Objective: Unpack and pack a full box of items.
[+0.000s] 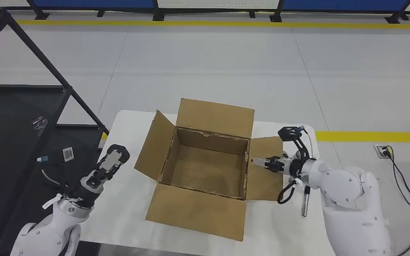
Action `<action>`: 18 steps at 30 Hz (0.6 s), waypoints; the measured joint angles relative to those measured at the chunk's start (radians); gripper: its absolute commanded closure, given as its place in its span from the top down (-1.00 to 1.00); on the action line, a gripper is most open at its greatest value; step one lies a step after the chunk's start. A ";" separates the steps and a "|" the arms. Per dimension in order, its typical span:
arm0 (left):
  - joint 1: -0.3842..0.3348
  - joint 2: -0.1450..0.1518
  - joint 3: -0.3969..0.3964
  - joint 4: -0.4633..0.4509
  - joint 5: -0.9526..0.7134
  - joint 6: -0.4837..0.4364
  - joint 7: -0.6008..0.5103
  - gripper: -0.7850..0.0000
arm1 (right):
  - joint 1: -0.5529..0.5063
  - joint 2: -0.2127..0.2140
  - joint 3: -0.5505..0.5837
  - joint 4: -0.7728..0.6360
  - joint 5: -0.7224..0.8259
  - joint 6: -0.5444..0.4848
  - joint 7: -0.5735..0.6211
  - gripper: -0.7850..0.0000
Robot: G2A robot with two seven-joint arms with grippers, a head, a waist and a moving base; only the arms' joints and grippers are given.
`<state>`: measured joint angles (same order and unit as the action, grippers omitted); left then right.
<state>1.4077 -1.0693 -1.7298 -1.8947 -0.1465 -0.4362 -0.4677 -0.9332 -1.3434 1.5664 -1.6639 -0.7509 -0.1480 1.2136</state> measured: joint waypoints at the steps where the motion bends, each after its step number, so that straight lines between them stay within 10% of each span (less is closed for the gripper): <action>1: 0.002 0.000 -0.003 0.000 -0.001 -0.001 0.001 1.00 | 0.008 0.001 -0.009 0.006 -0.005 0.004 0.000 1.00; 18: 0.045 -0.001 -0.039 -0.016 -0.009 -0.016 0.021 1.00 | 0.128 0.012 -0.133 0.107 -0.043 0.068 -0.050 1.00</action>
<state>1.4523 -1.0703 -1.7688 -1.9107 -0.1553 -0.4521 -0.4467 -0.8056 -1.3309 1.4339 -1.5567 -0.7936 -0.0797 1.1632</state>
